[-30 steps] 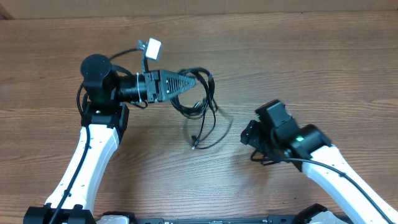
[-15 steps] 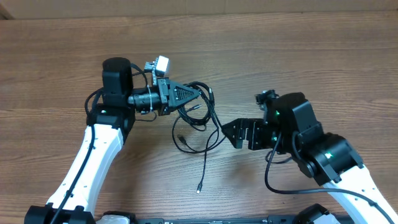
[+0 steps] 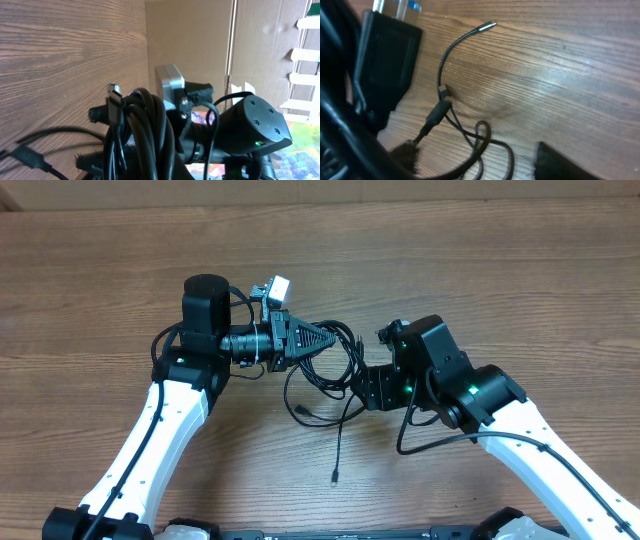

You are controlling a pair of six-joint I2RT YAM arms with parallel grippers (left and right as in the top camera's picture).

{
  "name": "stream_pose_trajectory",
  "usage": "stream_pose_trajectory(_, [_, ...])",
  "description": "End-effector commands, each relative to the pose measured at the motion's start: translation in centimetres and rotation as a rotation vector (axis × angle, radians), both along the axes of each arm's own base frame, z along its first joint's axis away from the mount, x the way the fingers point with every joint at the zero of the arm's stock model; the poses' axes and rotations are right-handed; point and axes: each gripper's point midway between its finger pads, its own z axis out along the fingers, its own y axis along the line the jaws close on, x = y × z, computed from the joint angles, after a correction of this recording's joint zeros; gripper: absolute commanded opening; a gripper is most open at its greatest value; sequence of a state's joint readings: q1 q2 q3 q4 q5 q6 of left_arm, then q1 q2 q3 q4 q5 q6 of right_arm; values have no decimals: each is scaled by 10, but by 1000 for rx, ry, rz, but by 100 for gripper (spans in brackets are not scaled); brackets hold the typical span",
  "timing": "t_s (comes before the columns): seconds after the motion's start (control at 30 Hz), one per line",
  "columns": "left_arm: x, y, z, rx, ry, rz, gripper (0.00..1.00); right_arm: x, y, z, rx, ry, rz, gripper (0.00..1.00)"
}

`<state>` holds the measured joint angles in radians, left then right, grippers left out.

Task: Untangle cables
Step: 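Lower the bundle to the table and open both grippers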

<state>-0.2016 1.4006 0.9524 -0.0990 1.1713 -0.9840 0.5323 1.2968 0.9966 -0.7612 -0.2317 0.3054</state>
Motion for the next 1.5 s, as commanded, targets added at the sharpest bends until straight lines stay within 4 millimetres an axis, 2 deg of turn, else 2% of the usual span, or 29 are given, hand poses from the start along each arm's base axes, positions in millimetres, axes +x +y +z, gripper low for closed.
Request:
stream_pose_trajectory(0.0, [-14, -6, 17, -41, -19, -68, 4, 8, -1, 2, -17, -35, -18, 46])
stream_pose_trajectory(0.07, [-20, -9, 19, -47, -72, -107, 4, 13, -3, 4, -16, -52, -31, 20])
stream_pose_trajectory(0.13, [-25, -11, 18, -46, -148, -145, 4, 16, -5, 7, -6, -51, -54, 4])
stream_pose_trajectory(0.23, [-29, -11, 9, -14, -210, -162, 4, 20, -11, 13, 15, -37, -113, 4])
stream_pose_trajectory(0.3, [-26, -7, -9, 59, -192, -128, 4, 22, -15, 19, 28, -40, -132, 4])
stream_pose_trajectory(0.4, [-18, 10, -53, 273, -88, -6, 8, 21, -16, 28, 48, -52, -133, 4])
stream_pose_trajectory(0.47, [-12, 36, -90, 486, 7, 114, 16, 18, -18, 31, 49, -54, -133, 4])
stream_pose_trajectory(0.5, [-11, 53, -107, 599, 61, 182, 25, 16, -19, 31, 48, -52, -132, 4])
stream_pose_trajectory(0.53, [-11, 67, -119, 685, 109, 238, 41, 14, -20, 30, 43, -44, -133, 4])
stream_pose_trajectory(0.57, [-13, 85, -131, 777, 171, 308, 65, 12, -21, 29, 37, -34, -132, 4])
stream_pose_trajectory(0.63, [-17, 103, -141, 860, 256, 394, 93, 9, -22, 25, 27, -17, -133, 4])
stream_pose_trajectory(0.67, [-19, 108, -143, 877, 292, 426, 100, 9, -22, 23, 23, -9, -133, 5])
stream_pose_trajectory(0.83, [-18, 109, -144, 872, 319, 462, 100, 7, -18, 13, 20, 34, -118, 15])
stream_pose_trajectory(0.87, [-18, 109, -144, 872, 320, 462, 100, 6, -16, 11, 25, 46, -111, 22])
stream_pose_trajectory(0.9, [-18, 109, -144, 873, 320, 461, 100, 5, -15, 10, 30, 54, -106, 34])
stream_pose_trajectory(0.93, [-18, 109, -144, 873, 322, 461, 100, 5, -13, 8, 32, 62, -102, 50])
stream_pose_trajectory(1.03, [-20, 109, -144, 872, 326, 456, 100, 5, -13, 6, 27, 68, -103, 70])
stream_pose_trajectory(1.27, [-24, 107, -145, 866, 342, 441, 100, 9, -13, 8, 32, 50, -105, 91])
stream_pose_trajectory(1.37, [-25, 104, -144, 851, 346, 430, 100, 15, -17, 7, 8, 24, -127, 93])
stream_pose_trajectory(1.47, [-26, 99, -142, 828, 352, 412, 100, 22, -32, 3, -69, -10, -182, 93])
